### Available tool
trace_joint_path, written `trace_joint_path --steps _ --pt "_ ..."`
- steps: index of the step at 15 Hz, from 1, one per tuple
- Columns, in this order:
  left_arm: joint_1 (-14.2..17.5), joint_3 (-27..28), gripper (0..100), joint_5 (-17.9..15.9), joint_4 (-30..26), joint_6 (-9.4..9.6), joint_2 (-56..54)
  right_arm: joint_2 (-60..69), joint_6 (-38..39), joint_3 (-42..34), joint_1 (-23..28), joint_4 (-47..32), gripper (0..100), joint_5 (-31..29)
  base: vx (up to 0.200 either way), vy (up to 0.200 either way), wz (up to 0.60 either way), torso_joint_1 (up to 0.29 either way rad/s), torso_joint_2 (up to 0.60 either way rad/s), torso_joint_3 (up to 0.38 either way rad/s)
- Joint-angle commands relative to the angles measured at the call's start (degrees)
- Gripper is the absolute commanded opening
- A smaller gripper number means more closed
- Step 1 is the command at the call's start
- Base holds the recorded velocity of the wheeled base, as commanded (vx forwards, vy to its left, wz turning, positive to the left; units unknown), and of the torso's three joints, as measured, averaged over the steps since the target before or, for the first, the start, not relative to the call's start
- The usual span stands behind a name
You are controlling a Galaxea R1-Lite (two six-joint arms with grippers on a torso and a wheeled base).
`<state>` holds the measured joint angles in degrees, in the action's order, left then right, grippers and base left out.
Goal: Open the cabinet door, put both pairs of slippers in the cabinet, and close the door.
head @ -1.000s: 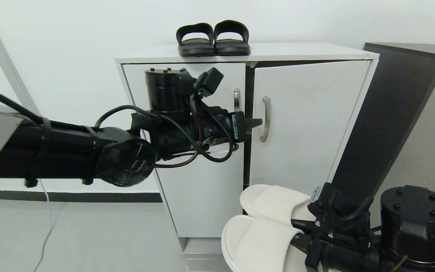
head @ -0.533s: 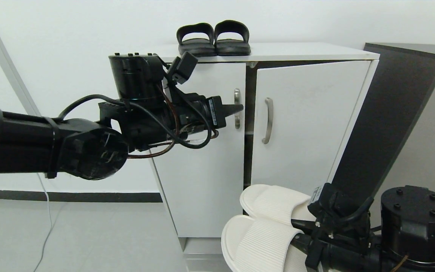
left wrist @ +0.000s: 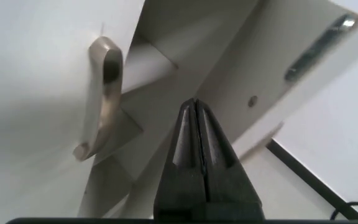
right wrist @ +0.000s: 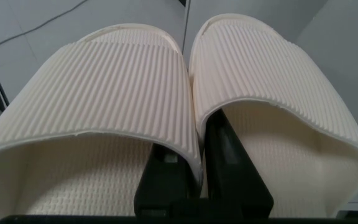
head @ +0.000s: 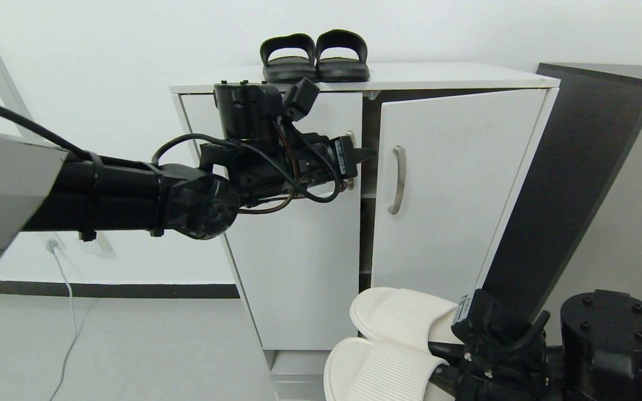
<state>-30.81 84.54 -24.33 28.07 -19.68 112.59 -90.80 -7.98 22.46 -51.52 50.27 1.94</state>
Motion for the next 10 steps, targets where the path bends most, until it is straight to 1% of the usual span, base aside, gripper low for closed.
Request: trace_joint_path --steps 1,2,3,4,5,6,8,10 --pt "-0.92 1.15 0 -0.01 -0.13 -0.01 1.67 -0.17 -0.01 -0.04 -0.43 0.0 0 0.0 -0.2 0.0 0.0 -0.002 0.0 -0.007" --pt "-2.07 0.62 0 0.87 -0.04 0.08 1.49 -0.26 -0.01 -0.04 -0.51 0.0 0 0.0 -0.2 0.0 0.0 0.007 0.0 0.007" --pt "-3.47 -0.25 0 4.12 0.23 0.34 1.23 -0.35 -0.01 -0.04 -0.51 0.0 0 0.0 -0.2 0.0 0.0 0.017 0.0 -0.007" --pt "-4.79 -1.13 0 6.05 0.49 0.52 1.05 -0.35 -0.01 -0.04 -0.51 0.0 0 0.0 -0.2 0.0 0.0 0.007 0.0 0.007" --pt "-8.13 -3.86 0 9.65 2.25 1.04 -0.53 -0.43 -0.01 -0.04 -0.69 -0.09 0 0.0 -0.2 0.0 0.0 0.002 0.0 0.002" --pt "-9.71 -5.35 0 10.18 3.39 1.13 -1.94 -0.43 -0.01 -0.04 -0.87 -0.18 0 0.0 -0.2 0.0 0.0 0.002 0.0 0.002" --pt "-10.77 -5.97 0 10.36 3.57 1.22 -3.43 -0.35 -0.01 -0.04 -0.87 -0.18 0 -0.18 -0.2 0.0 0.0 0.005 0.0 0.002" --pt "-10.77 -6.06 0 10.45 3.57 1.22 -4.05 -0.35 -0.01 0.13 -0.87 -0.09 0 -0.27 0.0 0.0 0.0 0.0 0.0 0.0"
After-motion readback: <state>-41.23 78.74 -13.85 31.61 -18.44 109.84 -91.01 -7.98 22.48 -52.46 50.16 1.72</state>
